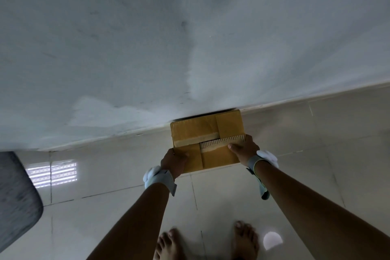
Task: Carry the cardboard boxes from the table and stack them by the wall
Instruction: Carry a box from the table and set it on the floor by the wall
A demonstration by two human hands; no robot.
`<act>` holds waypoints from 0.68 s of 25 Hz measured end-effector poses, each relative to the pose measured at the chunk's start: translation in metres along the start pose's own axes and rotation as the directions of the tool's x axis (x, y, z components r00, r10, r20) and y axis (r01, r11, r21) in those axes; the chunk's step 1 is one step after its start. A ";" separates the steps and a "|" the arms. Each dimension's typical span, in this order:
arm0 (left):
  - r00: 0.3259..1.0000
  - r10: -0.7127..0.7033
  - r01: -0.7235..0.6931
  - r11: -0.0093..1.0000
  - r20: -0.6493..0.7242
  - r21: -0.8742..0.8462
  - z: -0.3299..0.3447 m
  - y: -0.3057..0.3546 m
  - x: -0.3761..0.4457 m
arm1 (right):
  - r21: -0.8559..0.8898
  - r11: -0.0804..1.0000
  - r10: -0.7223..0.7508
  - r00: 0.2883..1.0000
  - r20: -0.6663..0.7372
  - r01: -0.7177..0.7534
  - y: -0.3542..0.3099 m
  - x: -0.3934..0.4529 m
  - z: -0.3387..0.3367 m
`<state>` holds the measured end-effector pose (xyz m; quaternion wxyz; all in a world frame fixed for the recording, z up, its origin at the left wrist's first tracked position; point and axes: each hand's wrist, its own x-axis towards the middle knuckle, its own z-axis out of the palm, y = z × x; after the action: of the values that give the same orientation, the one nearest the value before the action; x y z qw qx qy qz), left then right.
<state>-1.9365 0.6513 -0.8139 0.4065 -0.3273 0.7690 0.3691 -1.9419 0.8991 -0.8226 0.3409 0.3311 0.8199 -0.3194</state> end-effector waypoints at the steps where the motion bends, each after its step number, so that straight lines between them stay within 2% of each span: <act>1: 1.000 0.005 -0.005 1.000 0.007 0.019 -0.001 0.001 0.000 | -0.020 1.000 -0.002 1.000 -0.002 0.002 -0.002 0.000 -0.001; 7: 1.000 0.012 -0.011 1.000 0.029 -0.012 -0.029 0.009 -0.023 | -0.185 0.982 -0.029 0.999 -0.013 0.026 -0.024 -0.022 -0.020; 12: 0.989 0.121 -0.097 0.968 -0.090 0.233 -0.079 0.031 -0.090 | -0.459 0.879 -0.132 0.991 0.023 0.127 -0.064 -0.085 -0.065; 15: 0.973 0.205 -0.157 0.924 -0.104 0.349 -0.118 0.049 -0.151 | -0.593 0.777 -0.187 0.977 0.106 0.213 -0.101 -0.141 -0.103; 17: 0.966 0.239 -0.184 0.905 -0.101 0.384 -0.145 0.060 -0.195 | -0.623 0.743 -0.202 0.969 0.139 0.244 -0.125 -0.183 -0.125</act>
<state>-1.9517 0.6012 -0.5691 0.3611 -0.1852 0.8835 0.2339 -1.9804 0.8614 -0.5735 0.4175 0.0858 0.9017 -0.0724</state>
